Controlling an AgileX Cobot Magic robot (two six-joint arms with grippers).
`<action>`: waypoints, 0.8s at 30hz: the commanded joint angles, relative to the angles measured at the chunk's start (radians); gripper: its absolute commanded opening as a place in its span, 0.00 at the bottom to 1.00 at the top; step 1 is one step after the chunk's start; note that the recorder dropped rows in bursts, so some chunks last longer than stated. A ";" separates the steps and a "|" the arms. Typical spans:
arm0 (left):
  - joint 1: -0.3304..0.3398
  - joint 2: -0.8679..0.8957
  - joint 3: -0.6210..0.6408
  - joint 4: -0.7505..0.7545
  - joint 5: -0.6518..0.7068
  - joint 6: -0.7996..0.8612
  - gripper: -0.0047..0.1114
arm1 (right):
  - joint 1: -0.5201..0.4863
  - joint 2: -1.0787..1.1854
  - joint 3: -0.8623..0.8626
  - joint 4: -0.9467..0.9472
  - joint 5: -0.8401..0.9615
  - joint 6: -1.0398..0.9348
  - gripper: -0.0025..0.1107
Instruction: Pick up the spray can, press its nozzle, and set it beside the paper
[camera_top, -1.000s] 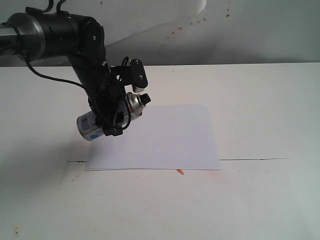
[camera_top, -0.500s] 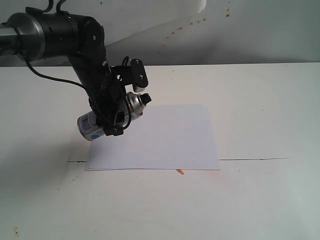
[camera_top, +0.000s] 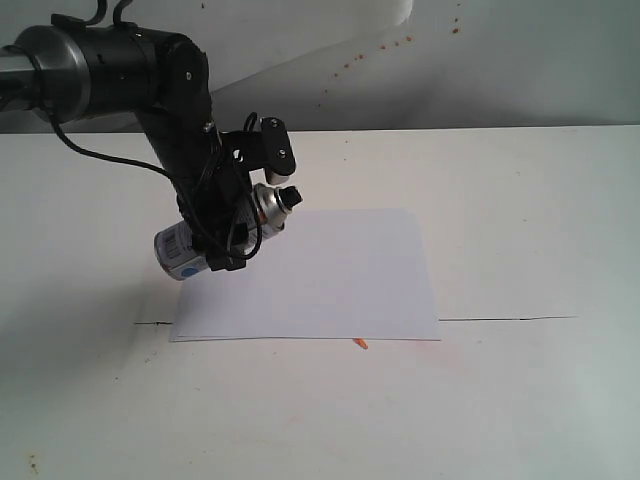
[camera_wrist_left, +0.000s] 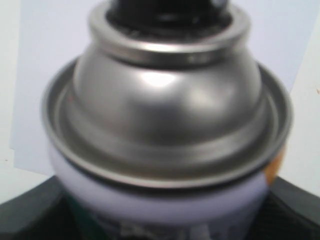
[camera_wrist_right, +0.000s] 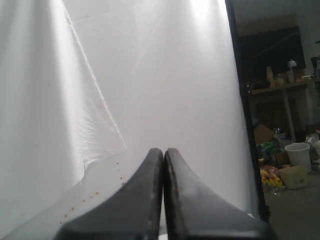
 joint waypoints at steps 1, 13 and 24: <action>-0.003 -0.009 -0.012 0.000 -0.016 -0.007 0.04 | -0.004 0.115 -0.153 0.002 0.045 -0.003 0.02; -0.003 -0.009 -0.012 0.000 -0.023 -0.007 0.04 | 0.064 0.797 -0.620 0.000 0.343 -0.010 0.02; -0.003 -0.009 -0.012 0.000 0.004 -0.007 0.04 | 0.294 1.356 -0.757 0.113 0.726 -0.010 0.02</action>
